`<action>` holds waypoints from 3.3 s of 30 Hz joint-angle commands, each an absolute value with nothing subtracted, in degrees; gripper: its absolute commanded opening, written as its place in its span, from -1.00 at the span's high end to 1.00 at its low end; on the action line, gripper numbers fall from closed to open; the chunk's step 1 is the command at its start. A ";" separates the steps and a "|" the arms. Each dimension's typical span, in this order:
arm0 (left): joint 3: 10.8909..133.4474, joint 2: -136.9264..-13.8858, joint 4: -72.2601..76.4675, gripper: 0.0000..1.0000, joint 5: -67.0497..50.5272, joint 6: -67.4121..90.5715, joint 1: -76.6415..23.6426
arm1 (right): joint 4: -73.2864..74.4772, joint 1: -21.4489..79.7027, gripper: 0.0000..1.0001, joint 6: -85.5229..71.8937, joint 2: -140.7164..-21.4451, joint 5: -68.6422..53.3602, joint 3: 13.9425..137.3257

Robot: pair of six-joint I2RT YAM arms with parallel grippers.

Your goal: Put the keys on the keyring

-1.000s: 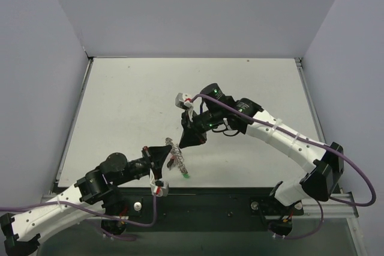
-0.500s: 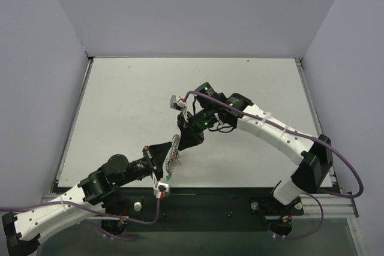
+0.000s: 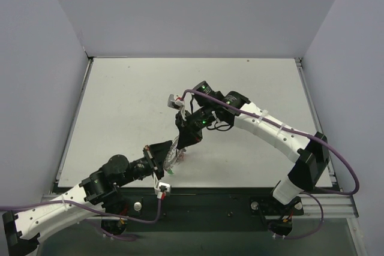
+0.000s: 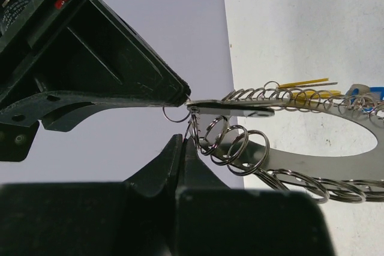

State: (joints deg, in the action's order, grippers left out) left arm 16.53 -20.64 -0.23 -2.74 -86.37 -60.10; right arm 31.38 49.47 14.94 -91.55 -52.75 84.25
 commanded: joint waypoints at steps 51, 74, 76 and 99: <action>28.55 -30.21 -10.17 -0.88 27.00 18.27 -61.35 | 2.72 33.66 1.00 -12.56 -65.39 -35.69 42.81; 50.71 -78.22 -23.12 -0.94 -5.98 24.43 -46.41 | 5.62 17.49 1.00 -25.93 -75.84 -16.53 37.26; 50.71 -78.22 -23.20 -0.94 -6.15 23.82 -46.58 | 6.15 17.67 0.79 -25.40 -76.46 -16.96 37.44; 51.15 -79.19 -20.30 -0.95 -6.50 21.62 -38.76 | 0.53 31.46 0.10 -23.90 -92.45 -23.99 54.40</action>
